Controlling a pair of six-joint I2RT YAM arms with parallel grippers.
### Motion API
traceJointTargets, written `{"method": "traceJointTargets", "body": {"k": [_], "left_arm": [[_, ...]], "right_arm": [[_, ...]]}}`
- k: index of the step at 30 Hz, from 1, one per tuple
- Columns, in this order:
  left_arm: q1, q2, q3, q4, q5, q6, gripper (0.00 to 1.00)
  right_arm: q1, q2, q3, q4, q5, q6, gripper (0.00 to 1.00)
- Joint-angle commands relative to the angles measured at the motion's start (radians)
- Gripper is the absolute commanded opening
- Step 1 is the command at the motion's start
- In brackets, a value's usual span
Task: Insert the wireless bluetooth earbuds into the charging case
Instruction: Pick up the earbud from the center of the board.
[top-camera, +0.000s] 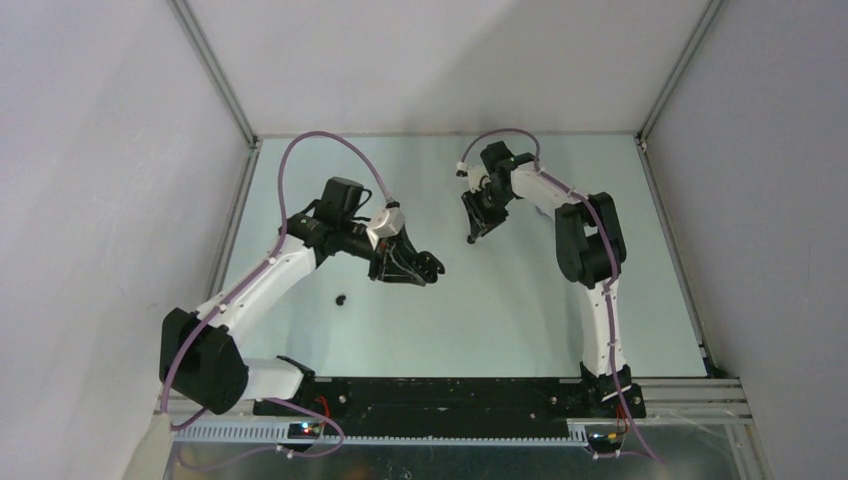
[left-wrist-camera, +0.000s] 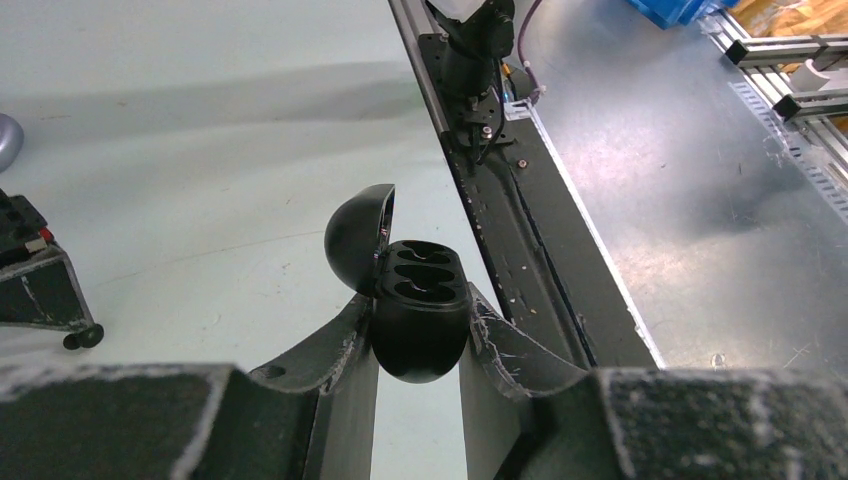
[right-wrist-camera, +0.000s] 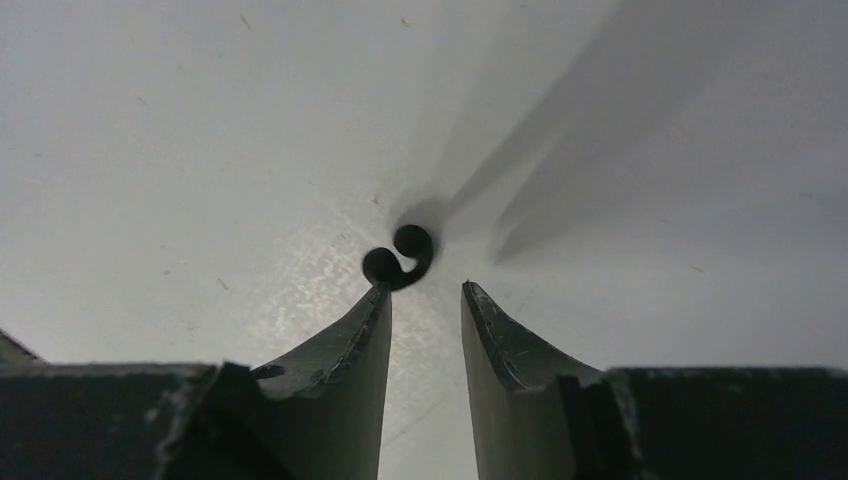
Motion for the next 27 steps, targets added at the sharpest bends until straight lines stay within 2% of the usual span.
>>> {"method": "traceJointTargets", "body": {"k": [1,8,14,23,27], "left_arm": [[-0.006,-0.014,0.028,-0.005,0.034,0.031,0.00],[-0.011,-0.013,0.024,0.022,0.026,0.001,0.00],[-0.014,-0.019,0.023,0.033,0.017,-0.009,0.00],[-0.014,-0.034,0.017,0.039,0.011,-0.013,0.00],[-0.014,-0.038,0.012,0.044,0.008,-0.013,0.00]], "right_arm": [[-0.006,-0.127,-0.047,0.095,0.126,-0.088,0.37],[0.012,-0.094,-0.039,0.117,0.243,-0.067,0.39],[0.079,-0.058,-0.026,0.119,0.336,-0.086,0.39],[0.120,-0.036,-0.018,0.098,0.364,-0.101,0.37],[0.116,-0.039,-0.015,0.076,0.327,-0.110,0.37]]}}
